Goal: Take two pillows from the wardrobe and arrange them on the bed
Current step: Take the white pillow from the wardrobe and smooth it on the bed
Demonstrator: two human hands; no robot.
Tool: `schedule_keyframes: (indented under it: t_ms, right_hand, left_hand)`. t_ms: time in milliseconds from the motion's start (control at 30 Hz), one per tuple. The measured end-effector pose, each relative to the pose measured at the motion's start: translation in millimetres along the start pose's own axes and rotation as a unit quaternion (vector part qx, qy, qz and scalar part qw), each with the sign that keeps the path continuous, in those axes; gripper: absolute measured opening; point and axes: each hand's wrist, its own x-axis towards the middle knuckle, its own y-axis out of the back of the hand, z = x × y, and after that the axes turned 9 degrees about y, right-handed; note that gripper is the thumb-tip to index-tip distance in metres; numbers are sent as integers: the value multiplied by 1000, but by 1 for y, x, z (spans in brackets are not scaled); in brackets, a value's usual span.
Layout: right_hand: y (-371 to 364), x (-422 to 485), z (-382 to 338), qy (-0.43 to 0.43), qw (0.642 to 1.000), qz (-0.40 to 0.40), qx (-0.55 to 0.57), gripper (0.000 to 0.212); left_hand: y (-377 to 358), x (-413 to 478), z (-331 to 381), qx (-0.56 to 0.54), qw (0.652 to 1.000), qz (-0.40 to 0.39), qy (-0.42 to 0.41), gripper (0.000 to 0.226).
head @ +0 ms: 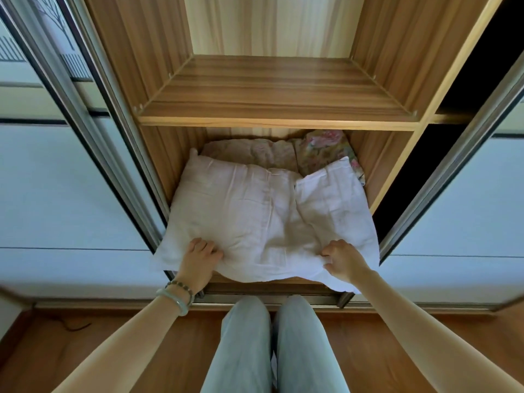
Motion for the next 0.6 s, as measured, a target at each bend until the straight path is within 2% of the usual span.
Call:
schedule_keyframes:
  t_ms: [100, 200, 300, 433, 533, 600]
  right_hand:
    - [-1, 12, -5, -37, 996, -80, 25, 23]
    - [8, 29, -7, -21, 991, -119, 60, 29]
    - [24, 60, -16, 43, 996, -50, 55, 45]
    - [39, 118, -47, 146, 988, 49, 1, 53]
    - [44, 162, -69, 213, 973, 82, -38, 56]
    - [45, 188, -81, 232, 968, 85, -44, 57]
  left_hand:
    - [-16, -6, 2, -35, 999, -24, 28, 48]
    - [-30, -13, -6, -52, 998, -14, 15, 55]
    - [-33, -11, -13, -72, 997, -5, -11, 58]
    - [-36, -10, -19, -96, 993, -46, -50, 60]
    - [-38, -15, -28, -89, 993, -43, -67, 59]
    - [-39, -16, -38, -78, 995, -28, -47, 57]
